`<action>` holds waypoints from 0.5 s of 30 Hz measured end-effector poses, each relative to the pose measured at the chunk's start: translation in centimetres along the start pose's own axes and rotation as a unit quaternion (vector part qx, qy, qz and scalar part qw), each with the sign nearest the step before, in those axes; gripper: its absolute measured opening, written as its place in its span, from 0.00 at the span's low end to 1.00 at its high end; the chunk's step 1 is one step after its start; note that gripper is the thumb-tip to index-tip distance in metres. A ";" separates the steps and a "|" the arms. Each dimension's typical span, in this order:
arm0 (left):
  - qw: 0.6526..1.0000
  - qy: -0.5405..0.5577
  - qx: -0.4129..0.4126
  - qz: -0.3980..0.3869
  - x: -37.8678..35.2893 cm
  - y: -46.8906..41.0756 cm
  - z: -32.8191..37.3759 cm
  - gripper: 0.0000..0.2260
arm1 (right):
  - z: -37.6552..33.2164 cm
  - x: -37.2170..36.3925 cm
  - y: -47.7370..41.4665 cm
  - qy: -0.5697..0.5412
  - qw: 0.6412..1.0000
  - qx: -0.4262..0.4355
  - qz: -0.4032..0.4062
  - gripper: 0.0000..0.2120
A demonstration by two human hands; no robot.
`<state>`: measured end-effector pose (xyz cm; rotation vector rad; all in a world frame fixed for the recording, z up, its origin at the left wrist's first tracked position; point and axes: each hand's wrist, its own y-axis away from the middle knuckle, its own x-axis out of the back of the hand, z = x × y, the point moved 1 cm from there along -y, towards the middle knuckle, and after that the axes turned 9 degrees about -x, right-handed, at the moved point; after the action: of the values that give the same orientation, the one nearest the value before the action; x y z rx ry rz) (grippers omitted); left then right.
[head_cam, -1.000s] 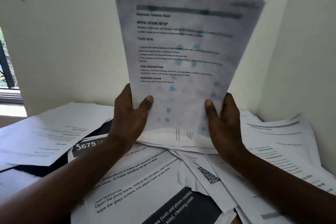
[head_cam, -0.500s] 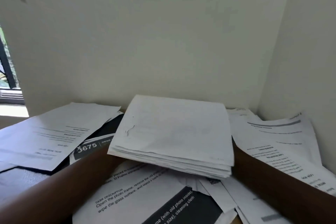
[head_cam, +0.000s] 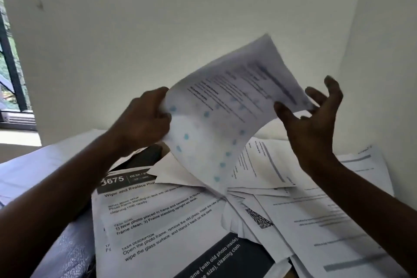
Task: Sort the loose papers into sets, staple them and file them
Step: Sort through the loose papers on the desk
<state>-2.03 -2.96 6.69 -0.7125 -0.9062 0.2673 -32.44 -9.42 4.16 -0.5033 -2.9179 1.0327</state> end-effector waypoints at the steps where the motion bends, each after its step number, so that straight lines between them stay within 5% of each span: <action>1: 0.999 -0.035 -0.017 -0.012 0.8 -0.3 0.6 0.06 | -0.5 0.3 -0.4 0.024 1.000 0.019 -0.008 0.47; 5: 0.983 -0.135 -0.105 -0.073 2.3 -0.7 2.5 0.07 | -1.5 0.0 -0.7 0.106 0.989 0.024 -0.103 0.38; 12: 0.935 -0.273 -0.172 -0.148 4.6 -2.8 5.3 0.11 | -0.3 1.1 -1.7 0.045 0.989 -0.055 -0.127 0.09; 15: 0.930 -0.310 -0.175 -0.091 4.6 -2.5 5.4 0.12 | 0.8 1.1 -1.7 0.003 0.988 -0.080 -0.133 0.03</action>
<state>-3.74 -0.12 13.41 -0.8831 -1.6436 0.1657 -34.09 -10.82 4.51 -0.1124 -2.9679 0.7682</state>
